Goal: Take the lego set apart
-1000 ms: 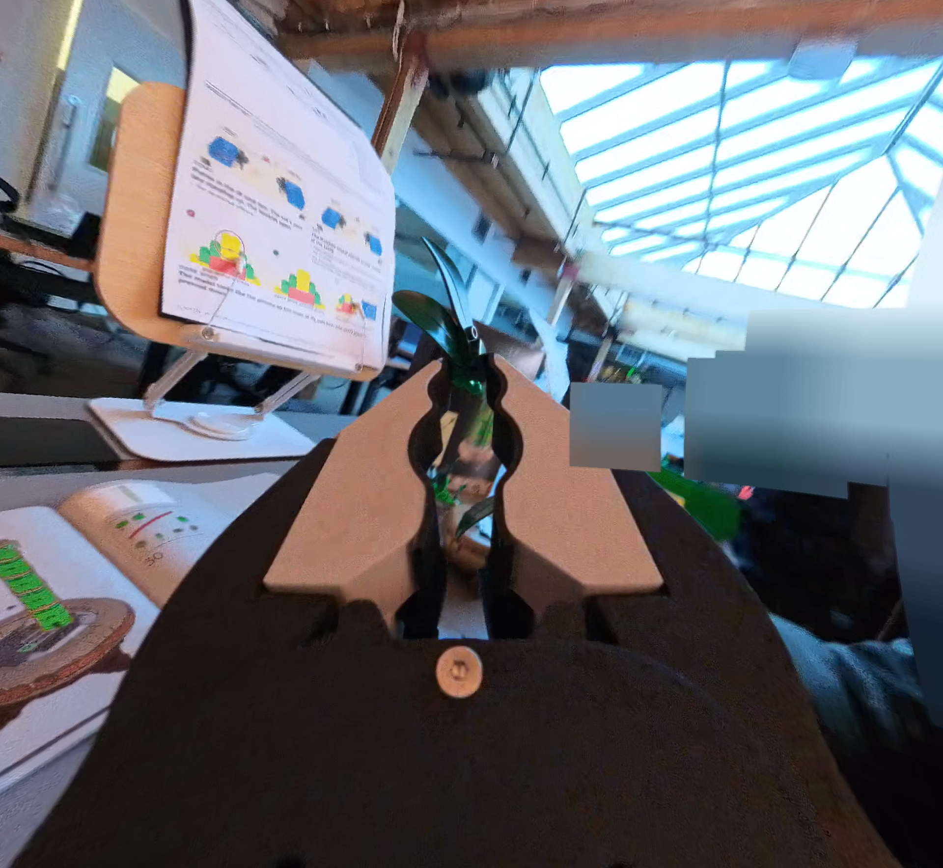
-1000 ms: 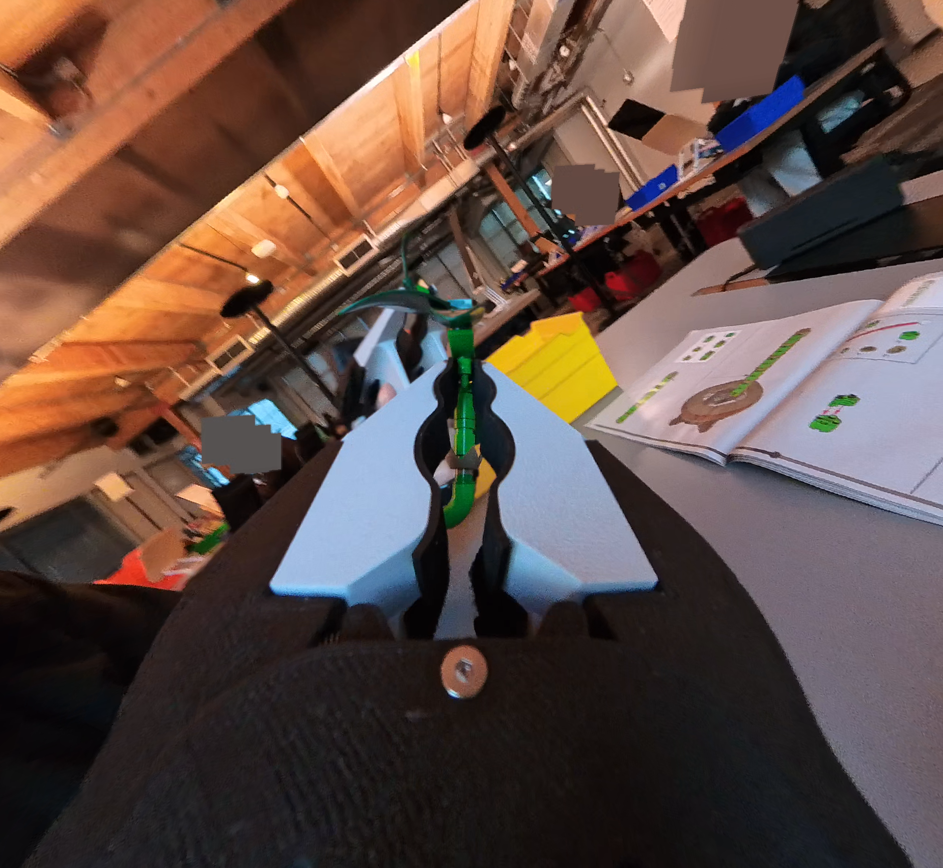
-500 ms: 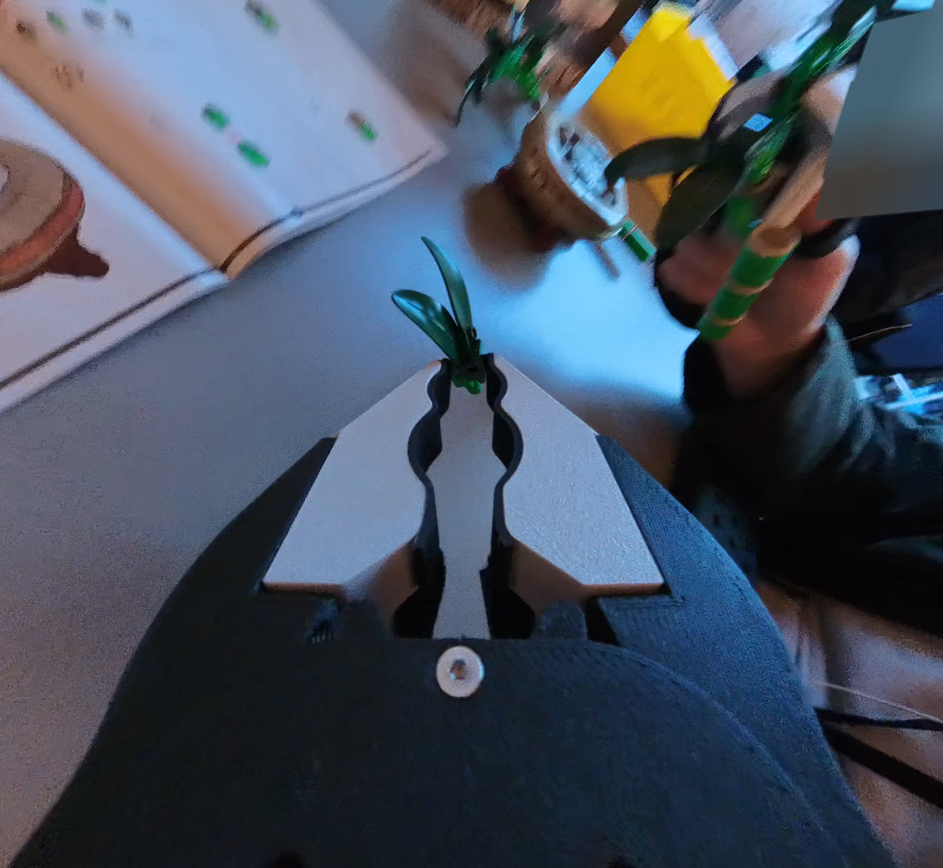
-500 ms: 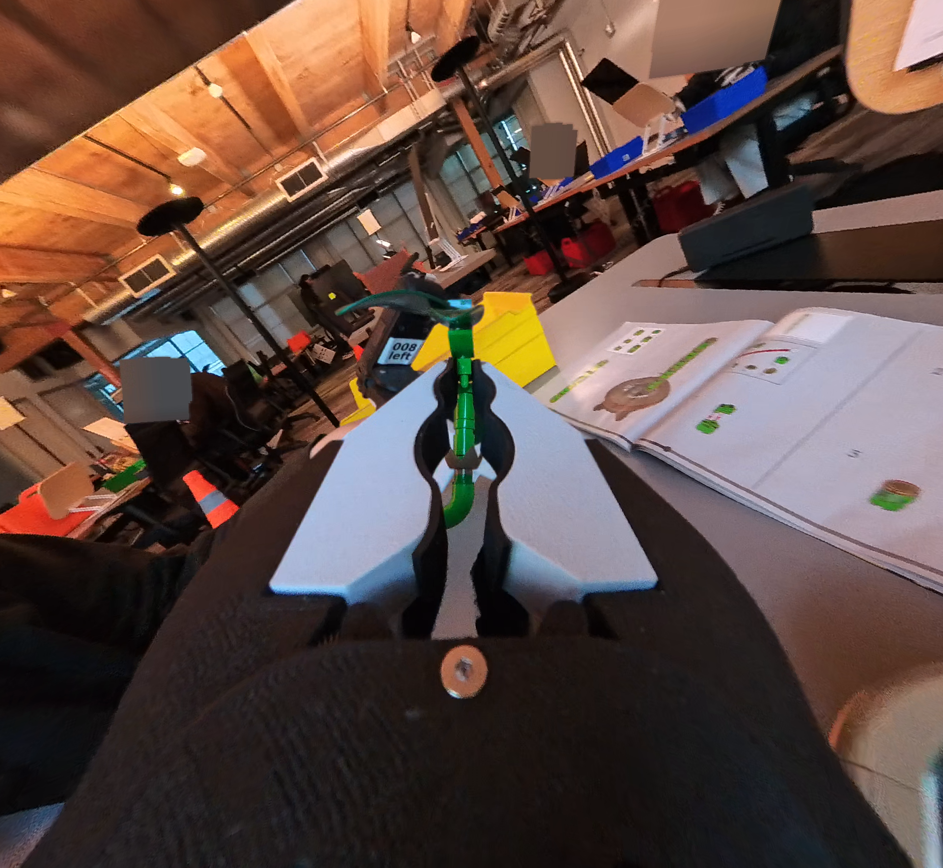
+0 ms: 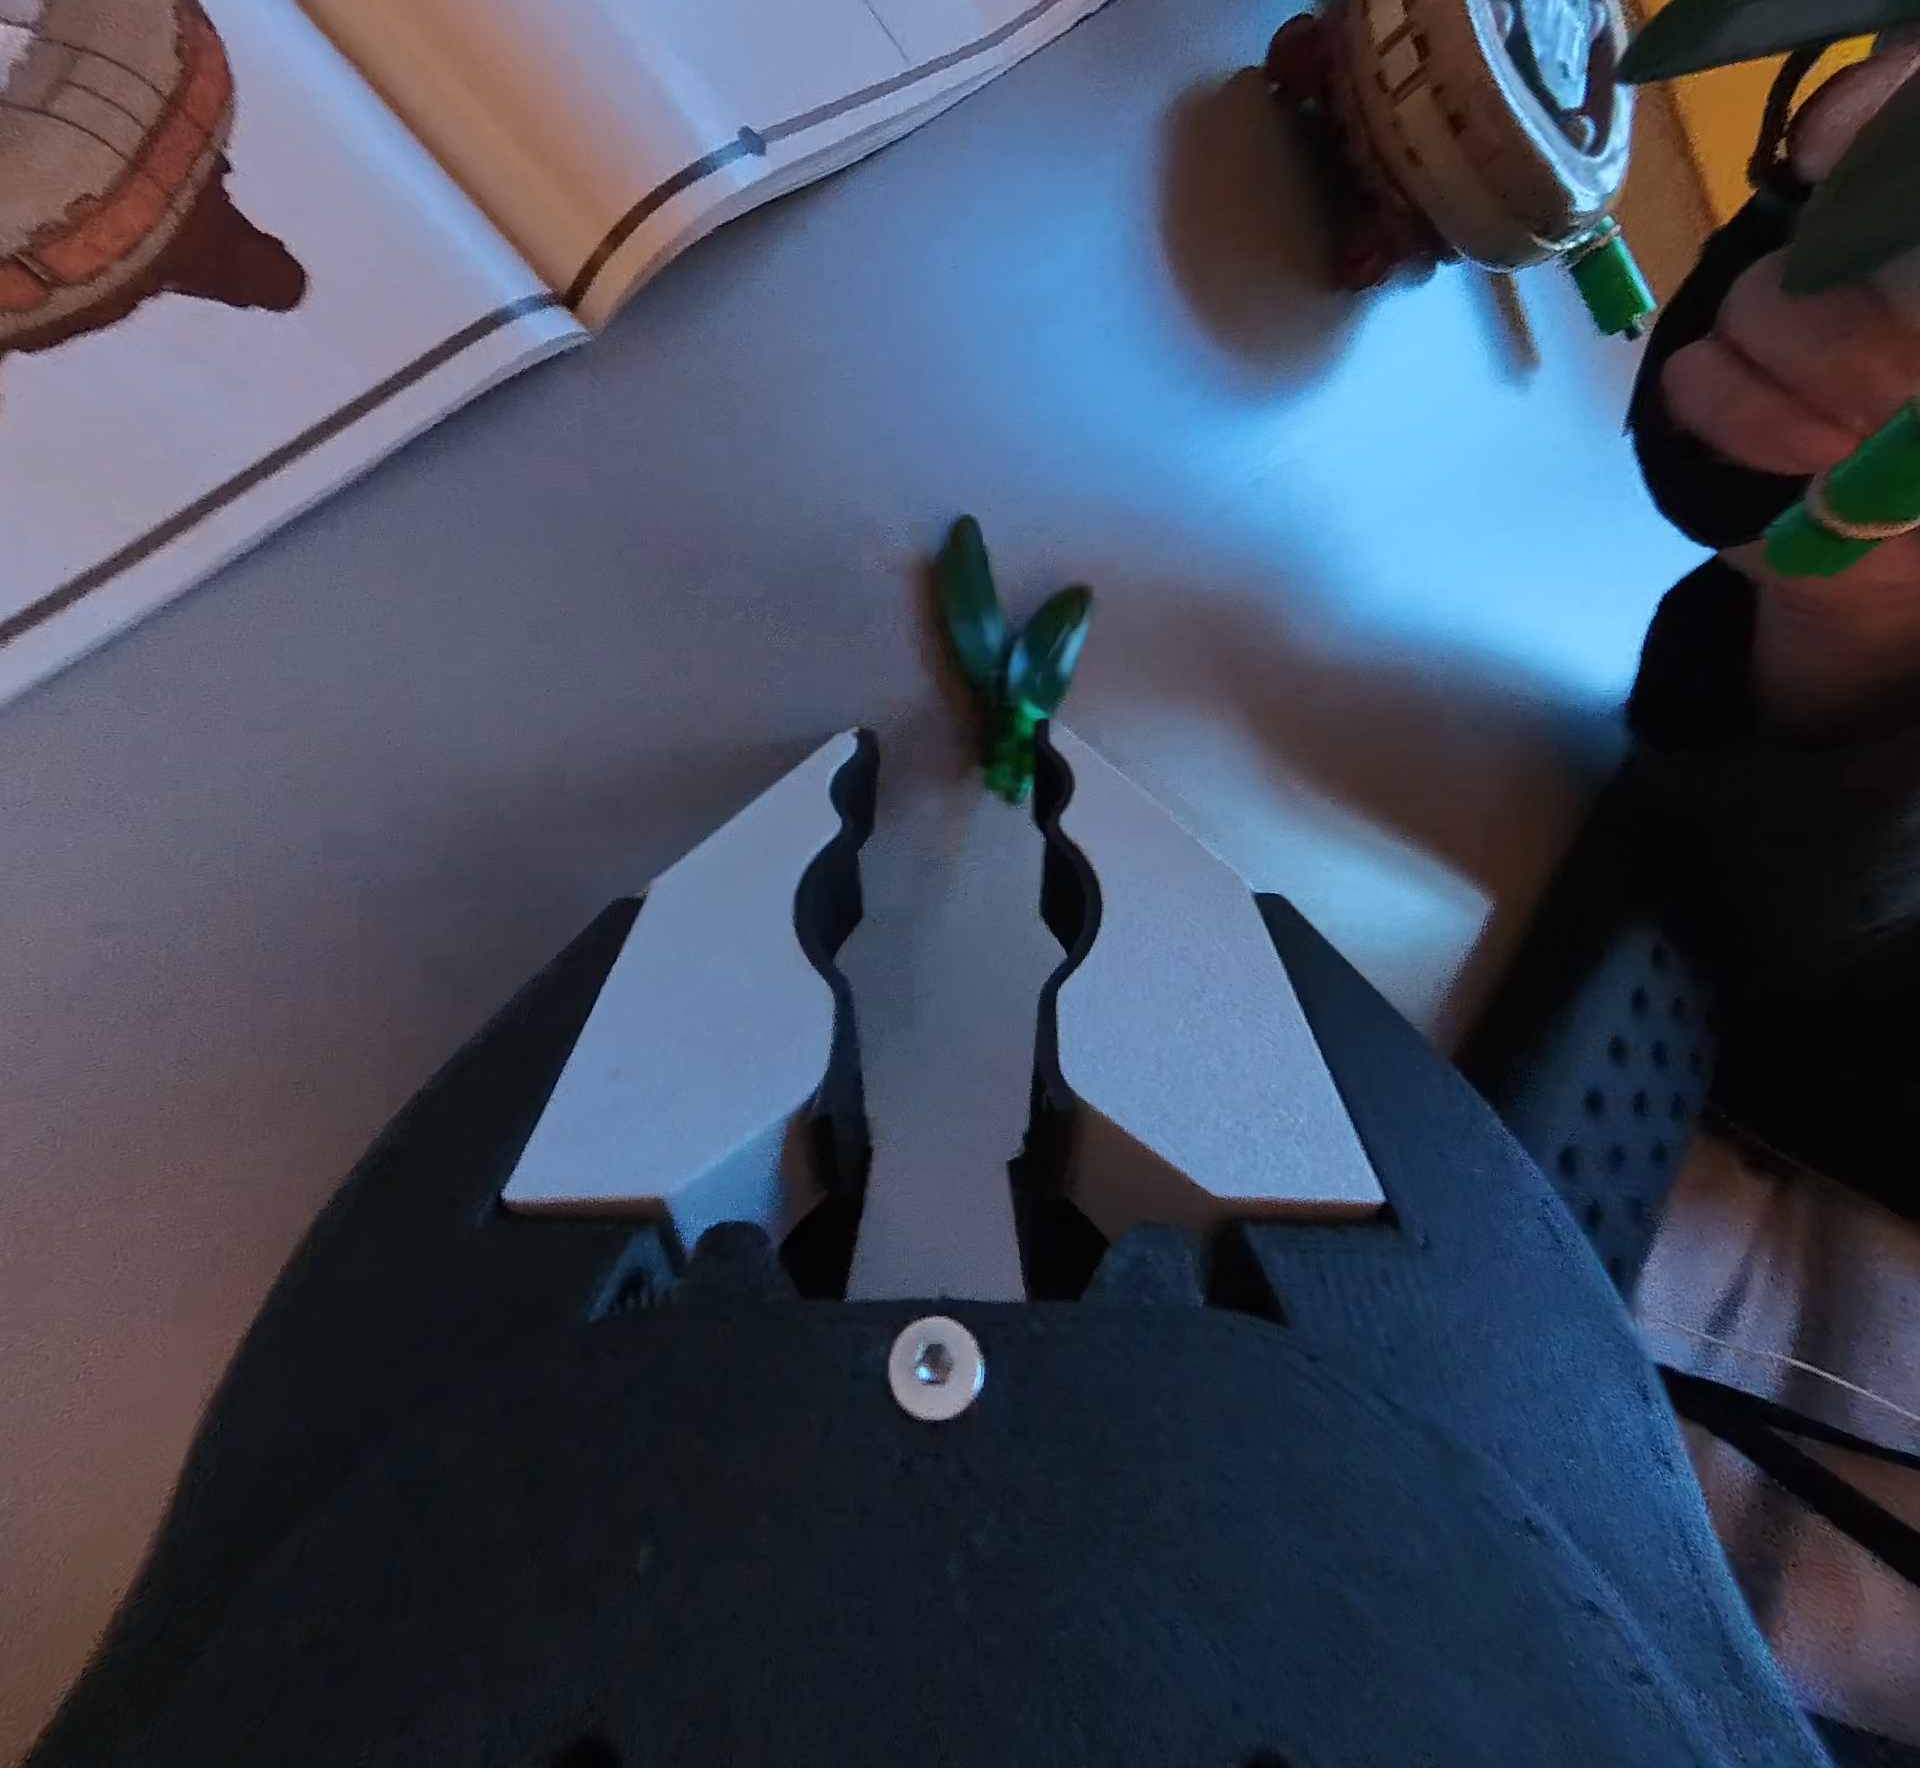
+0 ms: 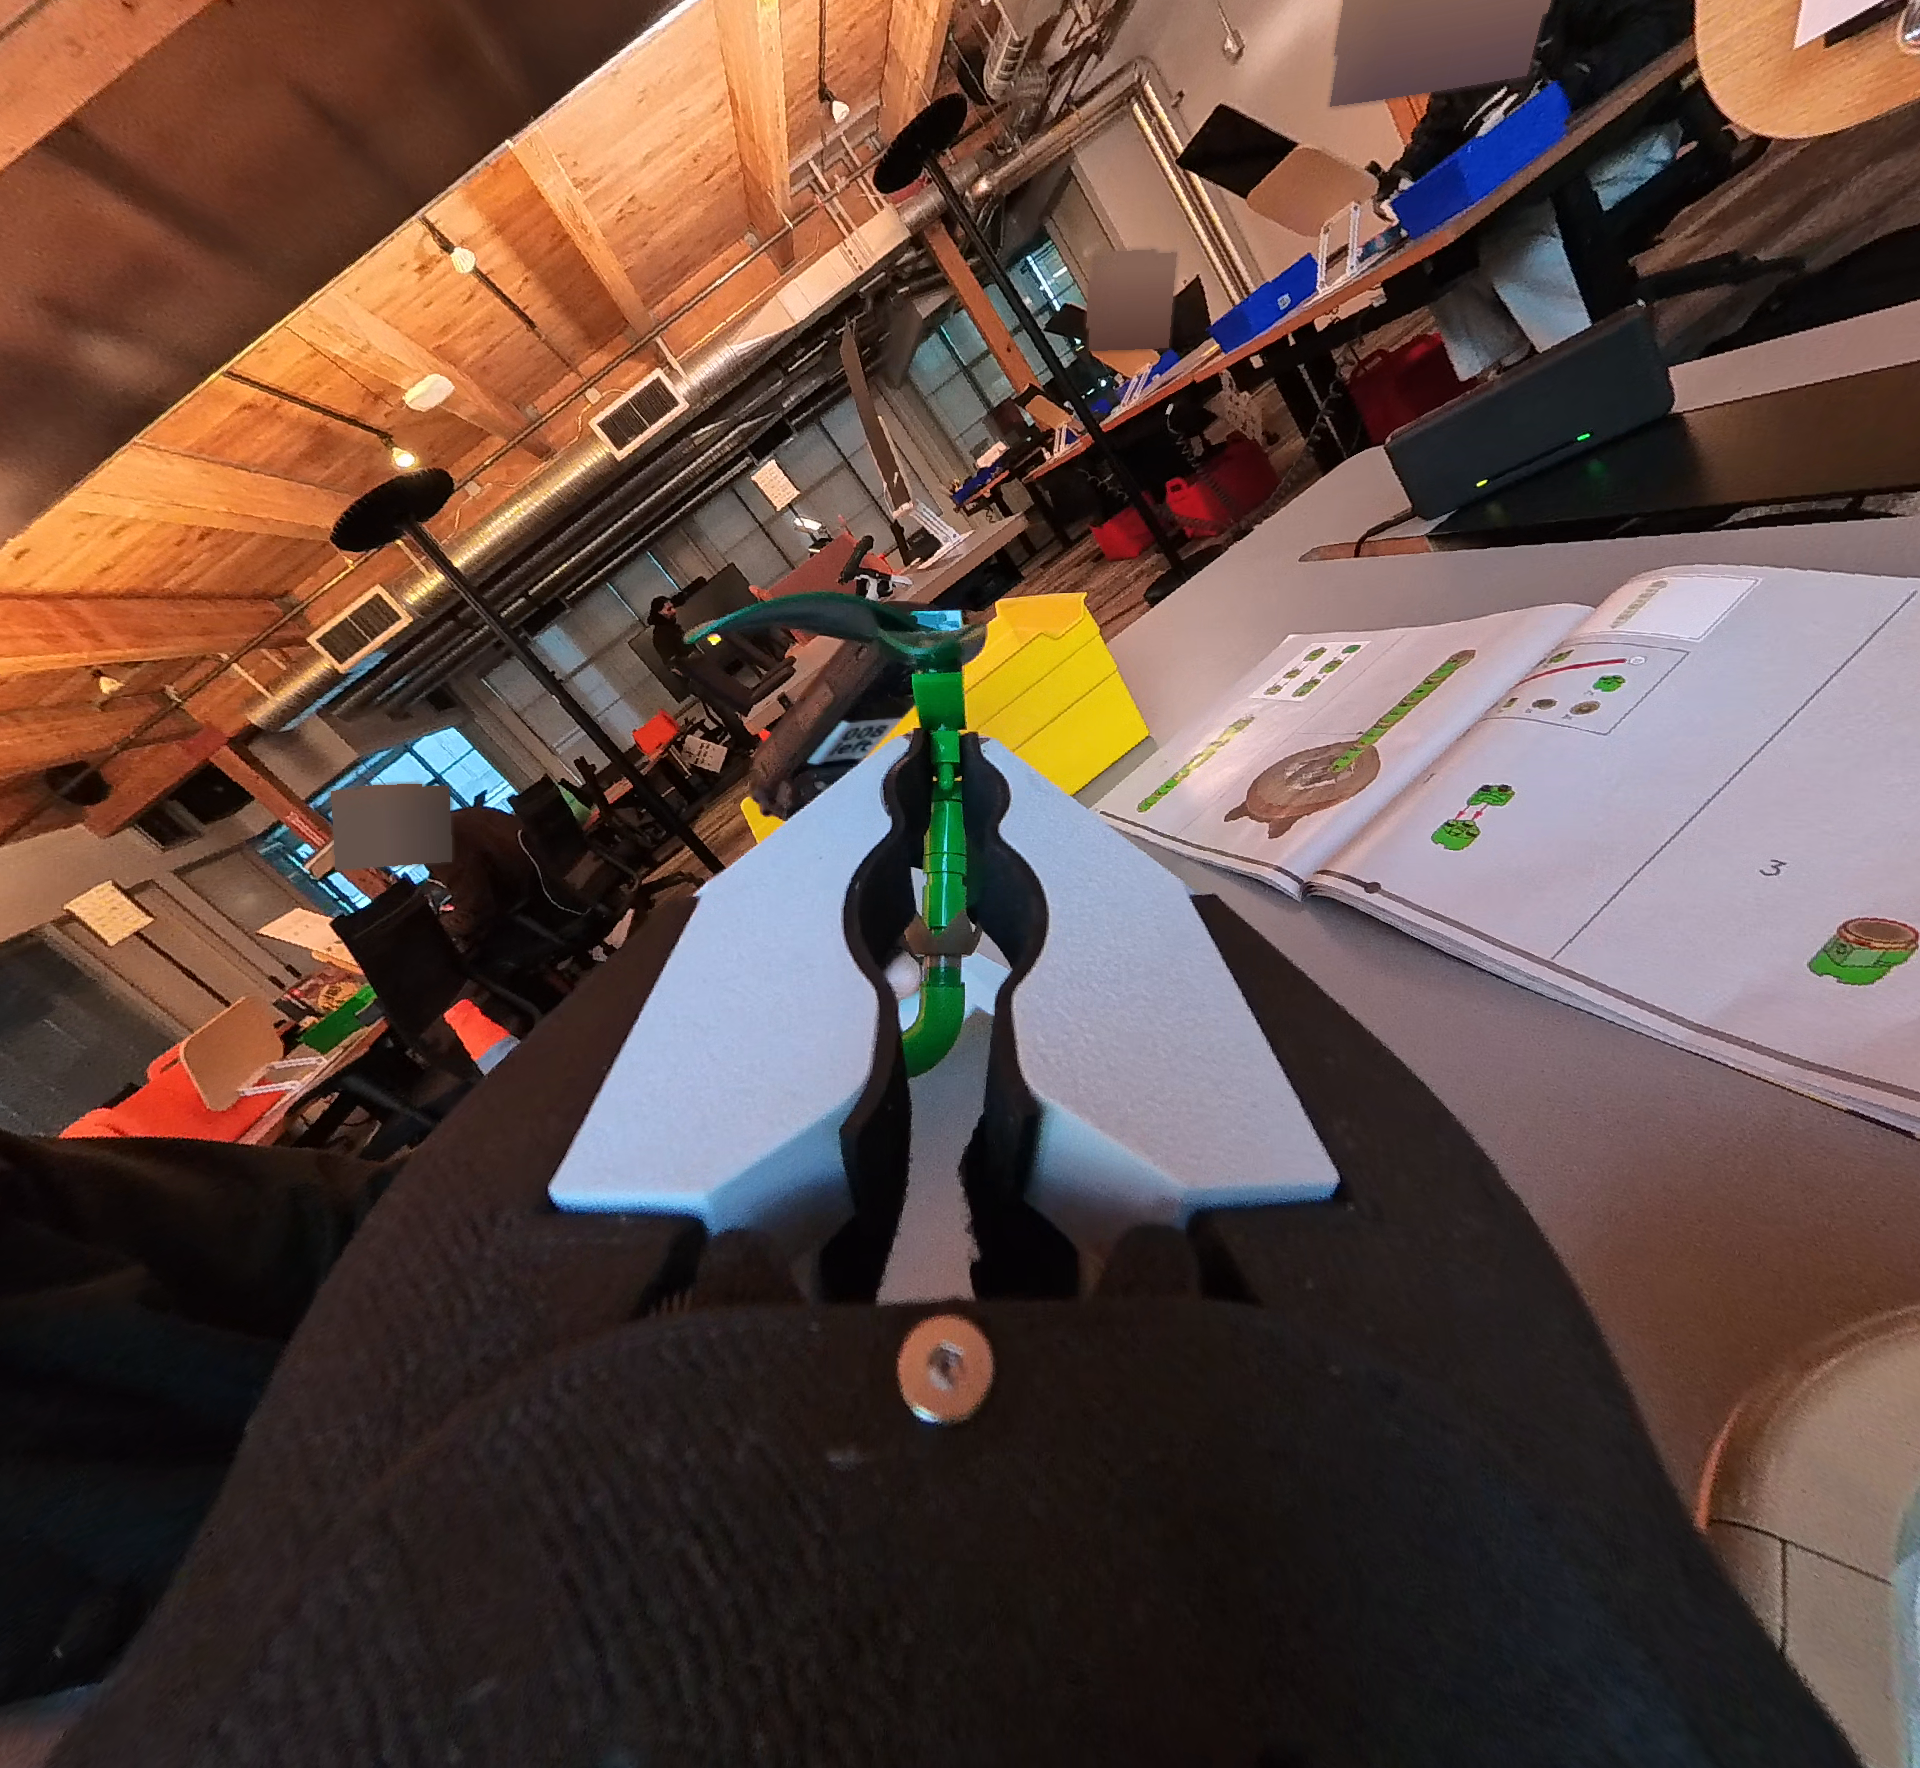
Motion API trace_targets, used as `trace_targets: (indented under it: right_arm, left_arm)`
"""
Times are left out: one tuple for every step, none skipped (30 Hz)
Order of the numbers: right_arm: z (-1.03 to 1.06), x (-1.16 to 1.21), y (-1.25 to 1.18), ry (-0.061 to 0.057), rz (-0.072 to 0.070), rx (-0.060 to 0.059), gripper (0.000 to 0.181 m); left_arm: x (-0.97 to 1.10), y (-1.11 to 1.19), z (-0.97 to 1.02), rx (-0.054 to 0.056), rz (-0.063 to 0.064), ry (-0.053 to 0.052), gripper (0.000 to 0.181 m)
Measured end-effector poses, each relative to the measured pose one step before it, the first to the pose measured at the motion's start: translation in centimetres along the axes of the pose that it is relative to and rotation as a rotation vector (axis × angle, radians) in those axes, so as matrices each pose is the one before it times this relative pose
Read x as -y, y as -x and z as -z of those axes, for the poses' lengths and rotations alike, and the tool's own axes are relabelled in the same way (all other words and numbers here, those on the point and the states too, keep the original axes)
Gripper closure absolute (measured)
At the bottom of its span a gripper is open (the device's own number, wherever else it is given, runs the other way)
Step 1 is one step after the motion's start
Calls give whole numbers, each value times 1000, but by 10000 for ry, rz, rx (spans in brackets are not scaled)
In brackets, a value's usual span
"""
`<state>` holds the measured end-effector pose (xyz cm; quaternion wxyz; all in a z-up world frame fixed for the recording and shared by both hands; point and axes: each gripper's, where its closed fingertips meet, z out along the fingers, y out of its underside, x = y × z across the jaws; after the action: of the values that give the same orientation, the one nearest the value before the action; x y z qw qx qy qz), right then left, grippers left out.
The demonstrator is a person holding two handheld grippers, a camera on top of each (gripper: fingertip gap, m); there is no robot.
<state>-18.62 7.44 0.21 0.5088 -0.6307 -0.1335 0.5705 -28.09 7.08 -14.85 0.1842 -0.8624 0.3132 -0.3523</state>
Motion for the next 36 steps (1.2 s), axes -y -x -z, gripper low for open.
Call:
trace_targets:
  right_arm:
    - [-8, -15, 15, 5, -9, 13, 178]
    - [-28, -39, 8, 22, -3, 6, 178]
    - [-22, -24, -17, 3, 13, -8, 178]
    - [-11, -16, 7, -7, 12, 0, 178]
    - [-30, 2, 83, -14, 10, 52, 178]
    - [-48, 55, 218, -52, 16, 137, 178]
    - [-75, 85, 299, -73, -9, 185, 178]
    - [-97, 17, 285, -51, -80, 187, 178]
    - [-118, -26, 283, -39, -158, 228, 178]
    - [-118, -59, 273, -46, -228, 254, 178]
    - [-104, -65, 204, -58, -239, 232, 178]
    - [-102, -97, 135, -39, -219, 193, 178]
    - [-131, -159, 183, 11, -172, 209, 179]
    - [-187, -195, 237, 52, -130, 215, 178]
    - [-224, -230, 243, 73, -54, 183, 178]
    - [-272, -335, 300, 150, 22, 179, 178]
    - [-315, -367, 339, 190, 78, 176, 179]
    - [-314, -386, 318, 212, 106, 150, 179]
    - [-310, -430, 264, 251, 138, 102, 178]
    - [-272, -370, 190, 215, 177, 53, 178]
    - [-233, -334, 170, 202, 169, 35, 178]
    - [-201, -343, 86, 227, 155, -10, 178]
    - [-162, -309, -22, 202, 162, -77, 178]
    - [-127, -273, -44, 174, 155, -75, 178]
    - [-104, -182, 53, 110, 92, 7, 178]
    - [-33, -71, -60, 30, 33, -32, 178]
    - [-52, -77, -39, 35, 43, 9, 178]
    - [-44, -19, -18, 0, 94, 10, 178]
    - [-40, 64, 40, -30, 139, 29, 178]
    - [-22, 26, 28, 24, 142, 14, 178]
    - [32, 27, 14, 50, 158, -10, 176]
    - [69, 5, -87, 81, 133, -74, 171]
    - [93, -24, -193, 104, 108, -128, 163]
    - [102, -30, -155, 85, 59, -79, 159]
    - [83, -59, 34, 91, -10, 64, 161]
    - [25, -127, 272, 115, -65, 239, 162]
  left_arm:
    - [203, 160, 191, 196, -93, -90, 143]
    - [199, 310, 238, 217, -9, -107, 135]
    - [196, 603, 271, 340, 19, -125, 131]
    - [337, 909, 316, 522, 10, -190, 124]
    - [599, 826, 377, 525, -85, -292, 120]
    - [1101, 298, 500, 296, -225, -545, 120]
    - [1722, -681, 691, -178, -373, -936, 125]
    - [2139, -1690, 861, -701, -415, -1250, 130]
    - [2167, -2344, 843, -1078, -330, -1309, 131]
    - [1912, -2702, 693, -1333, -279, -1239, 129]
    - [1607, -2298, 434, -1127, -160, -1078, 129]
    - [1100, -1568, 156, -745, -126, -689, 126]
    - [272, -790, -54, -358, -162, -138, 122]
    - [-491, -122, -184, -20, -203, 332, 120]
    - [-770, 147, -288, 125, -236, 459, 118]
    - [-619, -110, -370, 0, -199, 316, 119]
    - [-317, -408, -387, -176, -88, 98, 122]
    - [-124, -566, -336, -294, 27, -25, 126]
    - [-44, -507, -254, -310, 100, -40, 129]
    - [-149, -369, -175, -276, 113, 45, 133]
    - [-283, -319, -73, -262, 66, 169, 143]
    - [-203, -175, -9, -156, 17, 131, 151]
    - [-30, -194, 34, -131, -46, 3, 156]
    - [-17, -280, 31, -162, -64, -3, 165]
    - [-88, -120, 52, -66, -55, 72, 169]
    - [-93, -43, 45, -18, -31, 89, 170]
    - [-79, -77, 49, -34, -43, 105, 172]
    - [17, -98, 58, -15, -99, 47, 174]
    - [71, -49, 37, 47, -126, -9, 174]
    - [47, -39, 37, 48, -118, 5, 174]
    - [32, -29, 32, 30, -71, -1, 174]
    - [37, 36, 37, 40, -40, -7, 174]
    - [93, 166, 105, 116, -28, -55, 174]
    - [100, 139, 116, 62, 10, -63, 174]
    - [109, 102, 122, 20, 68, -66, 174]
    - [148, 93, 109, 11, 81, -98, 174]
